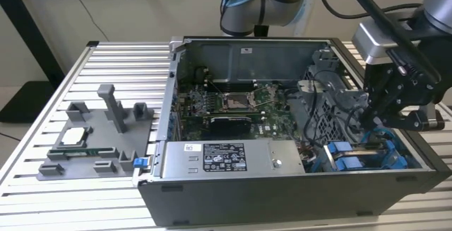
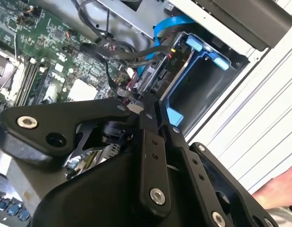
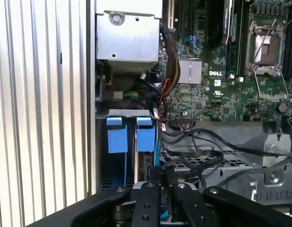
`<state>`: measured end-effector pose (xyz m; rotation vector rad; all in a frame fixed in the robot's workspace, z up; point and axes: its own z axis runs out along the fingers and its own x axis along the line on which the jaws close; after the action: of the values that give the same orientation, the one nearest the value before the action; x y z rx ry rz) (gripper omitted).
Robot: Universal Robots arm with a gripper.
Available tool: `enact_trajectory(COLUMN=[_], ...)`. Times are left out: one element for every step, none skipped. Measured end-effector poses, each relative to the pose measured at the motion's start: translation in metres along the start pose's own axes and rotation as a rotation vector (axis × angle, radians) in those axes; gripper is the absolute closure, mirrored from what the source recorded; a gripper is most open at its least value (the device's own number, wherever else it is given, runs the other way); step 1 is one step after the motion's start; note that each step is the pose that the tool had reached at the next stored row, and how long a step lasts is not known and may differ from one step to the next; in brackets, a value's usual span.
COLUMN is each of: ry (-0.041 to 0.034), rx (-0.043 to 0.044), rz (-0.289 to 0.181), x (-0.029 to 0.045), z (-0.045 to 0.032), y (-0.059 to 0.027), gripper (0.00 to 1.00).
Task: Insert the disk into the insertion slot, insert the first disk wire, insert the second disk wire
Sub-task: 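Insert the second disk wire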
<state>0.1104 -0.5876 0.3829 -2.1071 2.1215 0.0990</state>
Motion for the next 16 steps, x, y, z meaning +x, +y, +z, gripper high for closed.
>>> enact_trajectory(ry=[-0.0002,-0.0001,-0.0001,0.0,0.0,0.0,0.0,-0.0003,-0.0006,-0.0003,-0.0001,0.0,0.0,-0.0003,-0.0008,-0.0014], rx=[0.0091,0.0192,0.0272,0.0273,0.0274,0.0274,0.0274,0.0275,0.0277,0.0284,0.0294,0.0304,0.0315,0.0327,0.0339,0.035], rz=[-0.001,-0.003,-0.004,-0.004,-0.004,-0.004,-0.004,-0.004,-0.004,-0.004,-0.004,-0.003,-0.003,-0.003,-0.003,-0.003], x=[0.0006,0.001,0.0011,0.0012,0.0012,0.0012,0.0013,0.0013,0.0017,0.0021,0.0025,0.0029,0.0032,0.0034,0.0037,0.0039], z=[0.0005,0.0009,0.0015,0.0015,0.0015,0.0015,0.0016,0.0022,0.0034,0.005,0.0067,0.0085,0.0103,0.0121,0.0137,0.0154], y=[0.0019,0.003,0.0034,0.0033,0.0034,0.0034,0.0034,0.0034,0.0035,0.0036,0.0037,0.0038,0.0039,0.004,0.0041,0.0042], gripper=[1.0,1.0,1.0,1.0,1.0,1.0,1.0,1.0,1.0,1.0,1.0,1.0,1.0,1.0,1.0,1.0])
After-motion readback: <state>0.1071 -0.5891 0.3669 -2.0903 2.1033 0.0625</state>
